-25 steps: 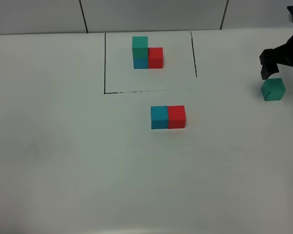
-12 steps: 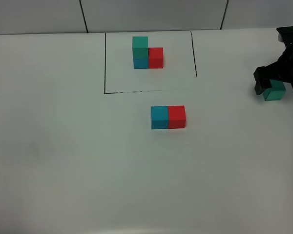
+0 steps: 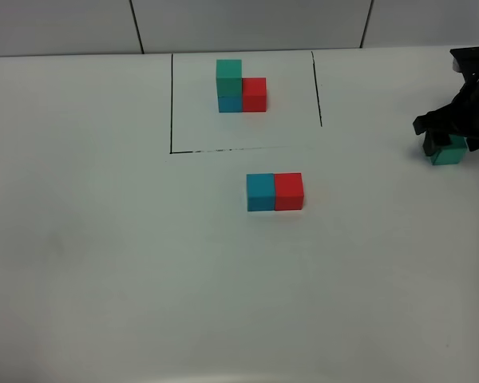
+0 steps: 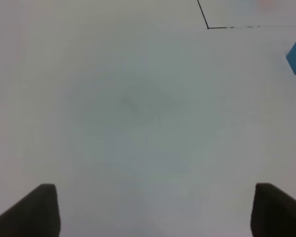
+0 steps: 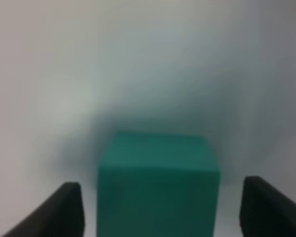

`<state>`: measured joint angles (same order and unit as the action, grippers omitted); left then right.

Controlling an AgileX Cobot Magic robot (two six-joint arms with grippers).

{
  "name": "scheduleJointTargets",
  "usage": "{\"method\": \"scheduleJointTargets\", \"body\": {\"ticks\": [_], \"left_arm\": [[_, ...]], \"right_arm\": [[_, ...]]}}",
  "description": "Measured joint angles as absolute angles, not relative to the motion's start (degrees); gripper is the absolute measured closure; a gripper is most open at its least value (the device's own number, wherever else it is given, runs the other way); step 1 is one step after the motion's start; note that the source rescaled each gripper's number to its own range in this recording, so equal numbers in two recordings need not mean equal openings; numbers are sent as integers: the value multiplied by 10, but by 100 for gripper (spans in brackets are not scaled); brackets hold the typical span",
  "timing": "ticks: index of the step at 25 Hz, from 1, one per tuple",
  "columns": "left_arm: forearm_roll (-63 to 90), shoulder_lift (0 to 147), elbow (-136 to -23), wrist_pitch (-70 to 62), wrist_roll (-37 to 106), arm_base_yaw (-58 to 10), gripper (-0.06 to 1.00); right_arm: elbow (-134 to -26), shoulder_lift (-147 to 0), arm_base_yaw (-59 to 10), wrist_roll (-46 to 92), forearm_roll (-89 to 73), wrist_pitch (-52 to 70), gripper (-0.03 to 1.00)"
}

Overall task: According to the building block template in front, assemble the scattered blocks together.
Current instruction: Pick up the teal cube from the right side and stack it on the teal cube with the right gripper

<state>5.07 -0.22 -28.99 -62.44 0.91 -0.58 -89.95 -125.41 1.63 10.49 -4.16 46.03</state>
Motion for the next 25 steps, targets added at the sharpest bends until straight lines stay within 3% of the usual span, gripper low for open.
{"method": "scheduleJointTargets", "body": {"ticks": [2, 7, 12, 16, 21, 25], "left_arm": [[51, -2, -290, -624, 9, -6, 18], [51, -2, -290, -624, 9, -6, 18], [51, -2, -290, -624, 9, -6, 18], [51, -2, -290, -624, 9, -6, 18], [51, -2, -290, -624, 9, -6, 18], [51, -2, -290, -624, 9, -6, 18]], "right_arm": [[-899, -1255, 16, 105, -42, 460, 75], [-900, -1263, 16, 105, -40, 460, 95], [-900, -1261, 15, 144, -38, 460, 95], [-901, -1228, -6, 281, -13, 489, 95], [-906, -1167, -93, 506, -4, 582, 95], [-906, -1157, -190, 566, -4, 612, 95]]}}
